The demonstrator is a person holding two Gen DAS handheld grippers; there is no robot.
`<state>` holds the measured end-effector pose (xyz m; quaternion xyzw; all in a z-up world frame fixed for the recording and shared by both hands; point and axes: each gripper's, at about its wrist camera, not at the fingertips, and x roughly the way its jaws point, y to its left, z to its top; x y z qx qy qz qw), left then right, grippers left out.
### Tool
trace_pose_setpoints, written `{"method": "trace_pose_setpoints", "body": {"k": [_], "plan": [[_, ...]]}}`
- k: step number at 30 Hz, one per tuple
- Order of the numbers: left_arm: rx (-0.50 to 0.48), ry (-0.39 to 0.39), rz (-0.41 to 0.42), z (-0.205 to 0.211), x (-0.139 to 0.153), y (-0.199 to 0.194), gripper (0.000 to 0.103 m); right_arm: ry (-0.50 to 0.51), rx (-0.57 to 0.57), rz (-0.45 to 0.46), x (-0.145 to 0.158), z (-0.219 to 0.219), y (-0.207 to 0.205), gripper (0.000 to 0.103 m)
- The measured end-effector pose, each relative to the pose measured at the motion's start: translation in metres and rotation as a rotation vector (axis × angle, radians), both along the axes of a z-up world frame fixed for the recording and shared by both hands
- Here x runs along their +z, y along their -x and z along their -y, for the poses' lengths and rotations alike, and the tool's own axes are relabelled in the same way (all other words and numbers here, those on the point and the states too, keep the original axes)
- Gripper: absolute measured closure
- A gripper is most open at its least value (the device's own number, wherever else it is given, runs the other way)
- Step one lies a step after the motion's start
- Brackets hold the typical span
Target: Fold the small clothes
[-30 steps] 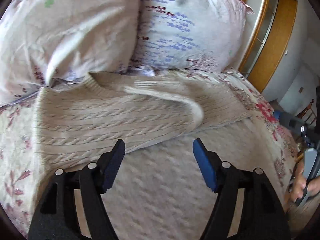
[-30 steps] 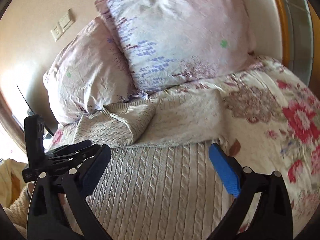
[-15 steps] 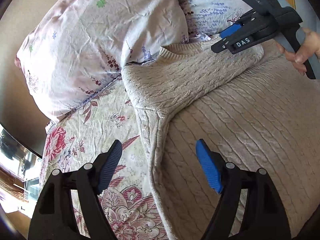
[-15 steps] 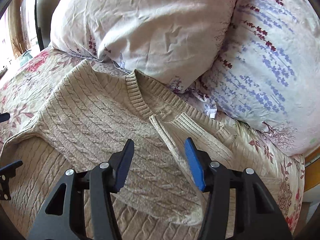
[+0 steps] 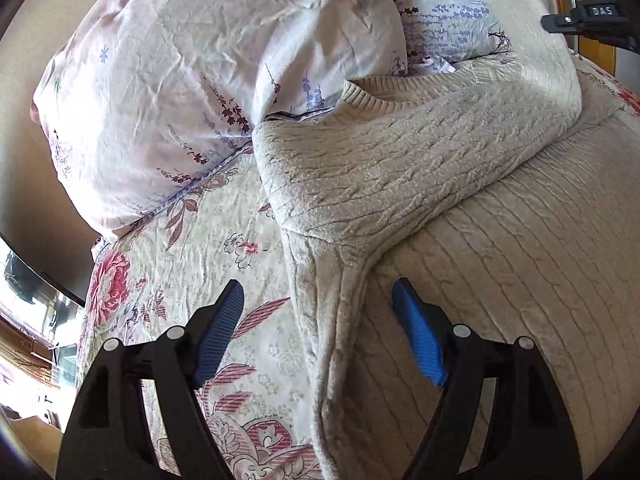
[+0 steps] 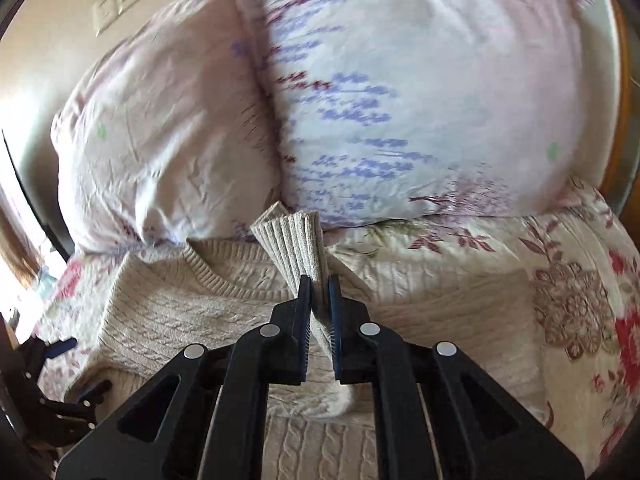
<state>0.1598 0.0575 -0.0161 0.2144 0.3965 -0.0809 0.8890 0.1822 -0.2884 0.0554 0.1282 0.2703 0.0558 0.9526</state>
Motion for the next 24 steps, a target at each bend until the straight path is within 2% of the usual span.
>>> {"method": "trace_pose_setpoints", "body": {"k": [2,4,7,9,10,11,12,13,14,18,21,24], "plan": [[0.008,-0.003,0.008,0.0,0.001,-0.001,0.023,-0.066,-0.089,-0.006,-0.01,0.031,0.018,0.094],[0.018,-0.009,0.014,0.0,0.0,-0.003,0.02,-0.122,-0.147,-0.051,-0.022,0.054,0.024,0.094],[0.029,-0.018,0.02,0.002,0.0,-0.004,0.018,-0.206,-0.18,-0.192,-0.051,0.074,0.016,0.094],[0.035,-0.021,0.02,0.002,0.0,-0.006,0.018,-0.267,-0.191,-0.264,-0.066,0.079,0.013,0.09],[0.041,-0.022,0.024,0.002,0.0,-0.007,0.018,-0.304,-0.187,-0.278,-0.069,0.079,0.015,0.08],[0.048,-0.02,0.026,0.001,0.001,-0.007,0.018,-0.342,-0.173,-0.275,-0.069,0.08,0.019,0.065],[0.057,-0.017,0.029,0.0,0.002,-0.008,0.018,-0.361,-0.164,-0.264,-0.066,0.081,0.022,0.056],[0.069,-0.012,0.032,-0.002,0.003,-0.01,0.018,-0.359,-0.166,-0.25,-0.06,0.08,0.026,0.03],[0.082,-0.008,0.038,-0.004,0.004,-0.011,0.018,-0.348,-0.173,-0.222,-0.054,0.078,0.032,0.012],[0.126,0.012,0.062,-0.016,0.01,-0.016,0.017,-0.286,-0.146,-0.139,-0.034,0.069,0.048,0.01],[0.154,0.029,0.084,-0.023,0.014,-0.016,0.017,-0.29,-0.117,-0.125,-0.03,0.068,0.053,0.01],[0.197,0.09,0.084,-0.036,0.019,-0.018,0.017,-0.291,-0.104,-0.124,-0.032,0.068,0.058,0.01]]}}
